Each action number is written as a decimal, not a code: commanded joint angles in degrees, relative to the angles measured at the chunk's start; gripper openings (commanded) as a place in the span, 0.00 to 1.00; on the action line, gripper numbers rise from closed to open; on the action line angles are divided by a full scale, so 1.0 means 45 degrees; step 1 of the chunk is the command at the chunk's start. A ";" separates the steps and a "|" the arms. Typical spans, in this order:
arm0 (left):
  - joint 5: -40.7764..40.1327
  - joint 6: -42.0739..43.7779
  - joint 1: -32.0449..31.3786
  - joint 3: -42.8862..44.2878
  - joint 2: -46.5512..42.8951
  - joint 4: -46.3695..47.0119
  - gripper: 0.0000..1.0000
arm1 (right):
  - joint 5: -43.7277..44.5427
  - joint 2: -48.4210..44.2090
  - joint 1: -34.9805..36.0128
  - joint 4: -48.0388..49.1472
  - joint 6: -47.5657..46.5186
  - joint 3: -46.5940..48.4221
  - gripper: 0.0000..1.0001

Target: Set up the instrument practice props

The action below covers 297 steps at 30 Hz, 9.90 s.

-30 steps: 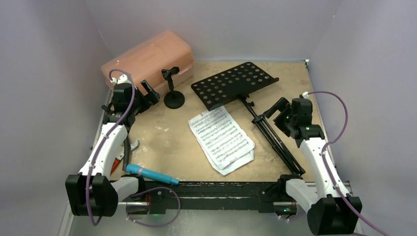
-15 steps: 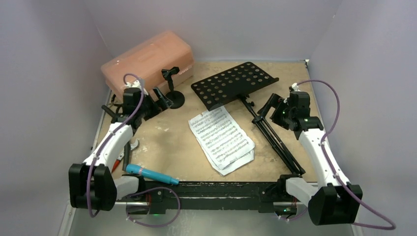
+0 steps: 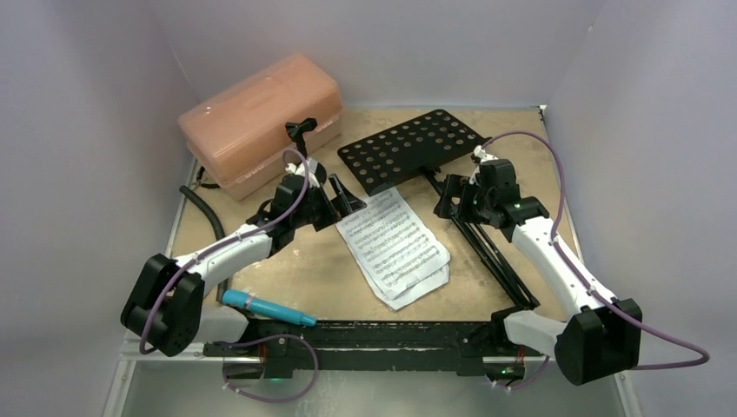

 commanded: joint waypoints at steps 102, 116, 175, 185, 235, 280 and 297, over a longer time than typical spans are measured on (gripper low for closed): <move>-0.7394 0.3023 -0.3741 0.5378 0.1281 -0.4193 0.99 | -0.2266 0.1639 -0.3145 -0.0136 0.0744 -0.1090 0.98; -0.3641 -0.0217 -0.2426 0.2661 0.0599 -0.1348 0.99 | -0.3846 0.1184 -0.3140 0.0176 0.1211 -0.2491 0.98; -0.3116 -0.2131 -0.3256 0.1746 0.3251 0.4880 0.95 | -0.4126 0.1566 -0.3145 0.0390 0.1178 -0.3069 0.98; -0.3765 -0.1541 -0.3292 0.2176 0.3391 0.3604 0.93 | -0.4655 0.1482 -0.3143 0.0612 0.1452 -0.2919 0.96; -0.2332 -0.6747 0.0616 0.1397 0.7015 1.0032 0.61 | -0.2738 0.4660 -0.2443 0.1407 -0.0788 0.1845 0.96; -0.0178 -0.7305 -0.0433 0.5739 0.7439 1.1824 0.00 | -0.0481 0.1930 -0.2207 0.0186 -0.1490 0.1630 0.94; -0.0448 -0.7603 -0.0587 0.6466 0.6852 1.0536 0.00 | 0.0066 0.4284 -0.1181 0.2894 -0.1445 0.2201 0.66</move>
